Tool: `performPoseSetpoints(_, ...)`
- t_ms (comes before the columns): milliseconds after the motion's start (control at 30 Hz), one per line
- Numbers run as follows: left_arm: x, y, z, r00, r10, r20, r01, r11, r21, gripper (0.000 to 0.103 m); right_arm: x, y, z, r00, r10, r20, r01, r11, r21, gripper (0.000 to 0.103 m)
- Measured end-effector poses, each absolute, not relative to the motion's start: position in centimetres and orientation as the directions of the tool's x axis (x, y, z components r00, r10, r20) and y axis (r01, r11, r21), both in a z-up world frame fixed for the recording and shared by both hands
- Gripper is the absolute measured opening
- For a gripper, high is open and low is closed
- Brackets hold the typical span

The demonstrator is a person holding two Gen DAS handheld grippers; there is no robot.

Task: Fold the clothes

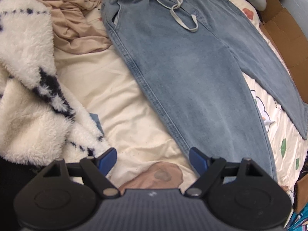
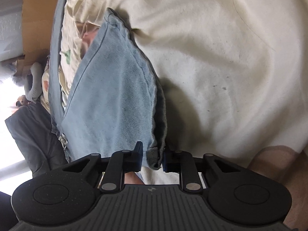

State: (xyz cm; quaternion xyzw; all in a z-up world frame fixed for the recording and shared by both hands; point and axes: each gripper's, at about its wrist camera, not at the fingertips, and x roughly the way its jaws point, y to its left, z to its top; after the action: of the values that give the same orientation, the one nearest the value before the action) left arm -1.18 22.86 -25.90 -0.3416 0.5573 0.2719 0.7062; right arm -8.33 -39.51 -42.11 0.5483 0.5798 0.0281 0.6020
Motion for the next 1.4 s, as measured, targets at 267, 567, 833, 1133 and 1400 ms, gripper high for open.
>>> performPoseSetpoints(267,0.1,23.1,-28.9,0.223,-0.033,-0.974,-0.761,0.619,-0.195,0.083,-8.5,-39.4,-40.3,0.339,0.64,-0.689,0.577,0.437,0.69,0.009)
performPoseSetpoints(567,1.2,23.7,-32.2,0.258,-0.092,-0.962,-0.751,0.607,-0.259,0.075,-8.1,-39.3,-37.1,0.385,0.594,-0.707,0.54,0.476,0.694,0.009)
performPoseSetpoints(833,0.4,25.4,-33.7,0.352,-0.079,-0.933,-0.782,0.523,-0.339,0.055,-6.7,-39.4,-33.9,0.413,0.575,-0.706,0.472,0.528,0.706,0.009)
performPoseSetpoints(1133,-0.8,27.2,-34.7,0.456,-0.045,-0.889,-0.8,0.418,-0.431,0.039,-4.1,-39.6,-32.2,0.388,0.575,-0.72,0.405,0.595,0.694,0.009)
performPoseSetpoints(1400,-0.4,27.9,-35.8,0.517,-0.048,-0.854,-0.79,0.359,-0.498,0.019,-2.6,-39.8,-30.0,0.402,0.572,-0.715,0.362,0.618,0.698,0.009)
